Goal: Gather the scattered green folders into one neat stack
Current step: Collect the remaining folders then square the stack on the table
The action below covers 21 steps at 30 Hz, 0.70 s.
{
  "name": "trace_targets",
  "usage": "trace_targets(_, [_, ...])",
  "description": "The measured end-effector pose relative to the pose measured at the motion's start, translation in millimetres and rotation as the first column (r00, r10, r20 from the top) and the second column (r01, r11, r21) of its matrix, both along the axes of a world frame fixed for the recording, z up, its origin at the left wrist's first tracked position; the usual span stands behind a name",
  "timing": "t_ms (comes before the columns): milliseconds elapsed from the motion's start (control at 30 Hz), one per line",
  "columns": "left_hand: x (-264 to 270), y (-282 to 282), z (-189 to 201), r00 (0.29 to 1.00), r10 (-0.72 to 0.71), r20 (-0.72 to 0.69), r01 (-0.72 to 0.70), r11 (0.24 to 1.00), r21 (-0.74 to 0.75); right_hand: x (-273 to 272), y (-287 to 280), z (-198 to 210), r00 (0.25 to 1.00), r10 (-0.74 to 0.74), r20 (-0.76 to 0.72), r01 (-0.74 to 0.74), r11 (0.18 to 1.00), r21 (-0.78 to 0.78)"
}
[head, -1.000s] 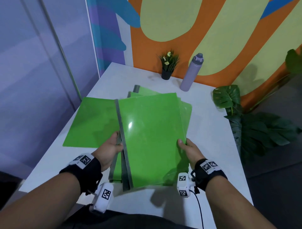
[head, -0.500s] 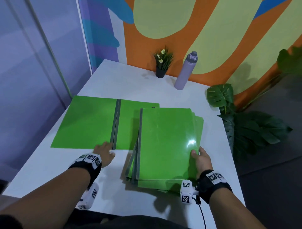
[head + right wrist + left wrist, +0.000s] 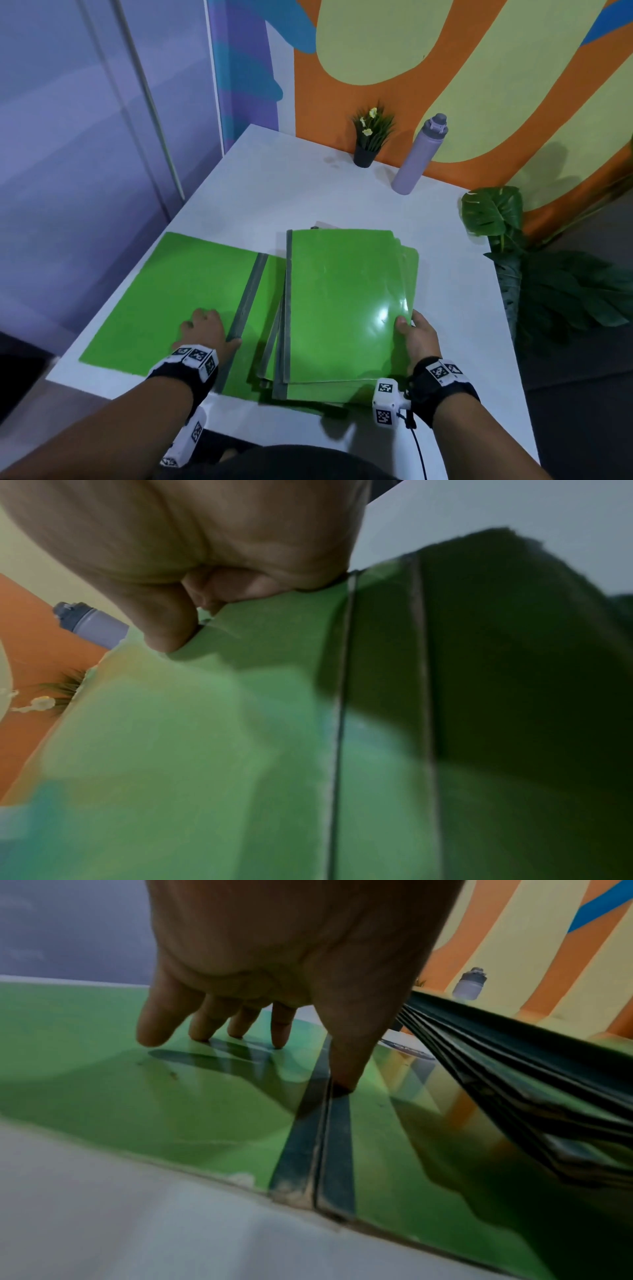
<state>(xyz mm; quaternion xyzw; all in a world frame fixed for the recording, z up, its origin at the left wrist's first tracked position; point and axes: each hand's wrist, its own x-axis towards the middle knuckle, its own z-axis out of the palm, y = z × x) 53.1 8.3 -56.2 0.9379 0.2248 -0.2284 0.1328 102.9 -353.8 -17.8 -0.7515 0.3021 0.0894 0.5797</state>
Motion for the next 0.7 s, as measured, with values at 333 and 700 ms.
trace_targets(333, [-11.2, -2.9, -9.2, 0.996, -0.067, 0.064, 0.069, 0.997, -0.025, -12.2, -15.8, -11.7, 0.999, -0.036, -0.010, 0.036, 0.999, -0.027])
trace_targets(700, [-7.9, -22.2, -14.2, 0.981, -0.151, -0.121, 0.153, 0.988, 0.009, -25.0, -27.0, -11.2, 0.999, -0.053, -0.006, 0.053, 0.998, -0.042])
